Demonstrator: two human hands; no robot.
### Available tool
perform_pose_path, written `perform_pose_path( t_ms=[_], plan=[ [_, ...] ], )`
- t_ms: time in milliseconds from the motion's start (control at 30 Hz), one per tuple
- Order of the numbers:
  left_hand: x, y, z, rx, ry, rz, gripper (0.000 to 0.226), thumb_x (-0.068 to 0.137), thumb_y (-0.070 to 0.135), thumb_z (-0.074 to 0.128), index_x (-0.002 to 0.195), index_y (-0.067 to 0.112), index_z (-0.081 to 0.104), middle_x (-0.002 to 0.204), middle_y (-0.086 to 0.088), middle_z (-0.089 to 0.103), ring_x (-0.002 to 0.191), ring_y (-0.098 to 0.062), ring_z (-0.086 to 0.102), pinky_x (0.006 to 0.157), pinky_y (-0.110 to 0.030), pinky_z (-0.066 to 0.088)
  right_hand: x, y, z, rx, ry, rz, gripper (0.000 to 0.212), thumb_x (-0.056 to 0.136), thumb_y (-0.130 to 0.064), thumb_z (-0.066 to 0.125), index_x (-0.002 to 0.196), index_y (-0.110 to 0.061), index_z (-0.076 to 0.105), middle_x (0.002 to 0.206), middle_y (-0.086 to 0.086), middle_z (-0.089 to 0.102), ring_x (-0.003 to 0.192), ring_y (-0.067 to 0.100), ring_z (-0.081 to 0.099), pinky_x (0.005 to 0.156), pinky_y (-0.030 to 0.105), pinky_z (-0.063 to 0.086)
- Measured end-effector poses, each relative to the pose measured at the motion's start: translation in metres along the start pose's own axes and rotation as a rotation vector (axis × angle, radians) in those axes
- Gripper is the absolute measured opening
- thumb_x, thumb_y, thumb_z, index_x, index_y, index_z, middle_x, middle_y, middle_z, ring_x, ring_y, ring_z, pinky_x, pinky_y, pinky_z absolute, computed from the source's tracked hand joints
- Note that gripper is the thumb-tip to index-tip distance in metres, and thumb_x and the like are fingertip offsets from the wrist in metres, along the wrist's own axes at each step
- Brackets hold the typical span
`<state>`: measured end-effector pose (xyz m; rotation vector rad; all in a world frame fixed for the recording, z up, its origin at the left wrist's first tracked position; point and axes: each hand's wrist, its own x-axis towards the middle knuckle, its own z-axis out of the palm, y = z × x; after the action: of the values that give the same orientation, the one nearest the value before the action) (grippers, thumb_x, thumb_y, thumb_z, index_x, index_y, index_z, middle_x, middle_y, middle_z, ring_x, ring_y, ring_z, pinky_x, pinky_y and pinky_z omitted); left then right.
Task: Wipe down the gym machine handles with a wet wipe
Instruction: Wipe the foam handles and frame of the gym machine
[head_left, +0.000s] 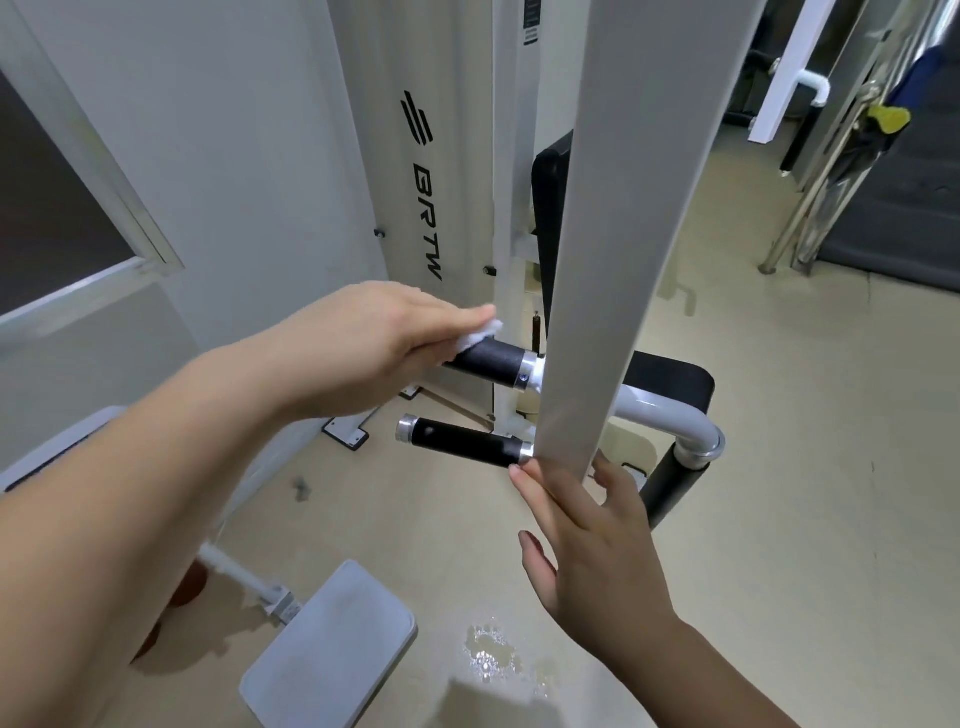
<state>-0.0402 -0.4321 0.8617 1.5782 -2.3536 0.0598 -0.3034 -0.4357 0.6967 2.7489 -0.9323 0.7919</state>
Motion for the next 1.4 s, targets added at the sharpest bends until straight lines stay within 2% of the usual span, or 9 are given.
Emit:
perform_pose_path(
  t_ms=[200, 267, 333, 433, 600, 767, 933, 1200, 1400],
  plan=[
    [-0.003, -0.013, -0.017, -0.098, -0.022, -0.148, 0.035, 0.09, 0.055, 0.053, 0.121, 0.045, 0.065, 0.095, 0.015, 0.074, 0.086, -0.007, 0.066, 0.086, -0.042, 0.055, -0.002, 0.0, -0.002, 0.003, 0.016, -0.001, 0.056, 0.082, -0.032, 0.069, 0.135, -0.018, 0.063, 0.127, -0.005, 0.065, 0.106, 0.027, 0.065, 0.104, 0.045, 0.042],
    [0.007, -0.011, -0.014, -0.116, -0.037, -0.118, 0.027, 0.089, 0.044, 0.069, 0.116, 0.043, 0.071, 0.085, 0.018, 0.073, 0.074, 0.001, 0.063, 0.078, -0.037, 0.057, -0.002, 0.002, -0.003, 0.006, 0.009, 0.004, 0.057, 0.082, -0.031, 0.069, 0.136, -0.018, 0.062, 0.129, -0.005, 0.064, 0.107, 0.028, 0.064, 0.105, 0.046, 0.043],
    [0.017, -0.003, -0.008, -0.1, -0.037, -0.081, 0.029, 0.087, 0.037, 0.074, 0.116, 0.04, 0.072, 0.075, 0.012, 0.07, 0.067, -0.007, 0.062, 0.067, -0.036, 0.055, 0.001, 0.004, -0.003, 0.007, 0.019, 0.01, 0.057, 0.081, -0.031, 0.071, 0.136, -0.017, 0.062, 0.129, -0.004, 0.064, 0.11, 0.027, 0.06, 0.103, 0.048, 0.044],
    [0.027, 0.005, 0.001, -0.077, -0.021, -0.04, 0.034, 0.088, 0.055, 0.059, 0.118, 0.043, 0.068, 0.082, 0.001, 0.074, 0.075, -0.027, 0.067, 0.067, -0.042, 0.055, 0.005, 0.008, -0.003, -0.006, 0.019, 0.016, 0.059, 0.079, -0.032, 0.074, 0.135, -0.017, 0.063, 0.131, -0.003, 0.063, 0.112, 0.027, 0.056, 0.103, 0.047, 0.044],
    [0.011, -0.002, -0.003, -0.085, -0.015, -0.011, 0.039, 0.098, 0.051, 0.038, 0.132, 0.041, 0.053, 0.12, 0.012, 0.072, 0.106, -0.019, 0.068, 0.087, -0.045, 0.054, 0.006, 0.012, 0.001, -0.02, -0.043, 0.014, 0.061, 0.082, -0.035, 0.07, 0.14, -0.021, 0.059, 0.135, -0.006, 0.061, 0.114, 0.036, 0.06, 0.105, 0.05, 0.044],
    [-0.005, -0.014, -0.021, -0.163, 0.011, -0.041, 0.035, 0.091, 0.043, 0.057, 0.126, 0.046, 0.055, 0.117, 0.018, 0.072, 0.098, -0.019, 0.072, 0.103, -0.049, 0.049, 0.0, 0.008, 0.007, 0.025, -0.089, 0.041, 0.062, 0.083, -0.038, 0.067, 0.142, -0.024, 0.055, 0.138, -0.008, 0.058, 0.116, 0.042, 0.06, 0.102, 0.054, 0.044],
    [0.014, -0.013, -0.013, -0.164, -0.053, -0.112, 0.038, 0.078, 0.031, 0.083, 0.113, 0.042, 0.073, 0.092, 0.009, 0.077, 0.08, -0.016, 0.071, 0.075, -0.041, 0.057, -0.001, 0.006, 0.002, -0.014, -0.054, 0.036, 0.062, 0.079, -0.042, 0.071, 0.138, -0.024, 0.06, 0.137, -0.002, 0.059, 0.111, 0.044, 0.059, 0.098, 0.054, 0.047],
    [0.026, -0.008, -0.003, -0.125, -0.058, -0.067, 0.04, 0.086, 0.037, 0.076, 0.125, 0.04, 0.067, 0.098, 0.004, 0.076, 0.086, -0.02, 0.07, 0.076, -0.041, 0.056, 0.007, 0.015, 0.002, -0.001, -0.059, 0.049, 0.061, 0.082, -0.039, 0.07, 0.14, -0.025, 0.057, 0.139, -0.004, 0.059, 0.109, 0.045, 0.059, 0.095, 0.053, 0.048],
    [-0.005, -0.026, -0.037, -0.224, -0.142, -0.189, 0.044, 0.089, 0.024, 0.072, 0.124, 0.05, 0.063, 0.11, 0.027, 0.071, 0.097, 0.008, 0.065, 0.08, -0.011, 0.048, 0.004, 0.009, 0.004, 0.028, -0.004, -0.002, 0.059, 0.078, -0.036, 0.074, 0.135, -0.022, 0.062, 0.135, -0.004, 0.062, 0.106, 0.043, 0.061, 0.096, 0.052, 0.048]
  ],
)
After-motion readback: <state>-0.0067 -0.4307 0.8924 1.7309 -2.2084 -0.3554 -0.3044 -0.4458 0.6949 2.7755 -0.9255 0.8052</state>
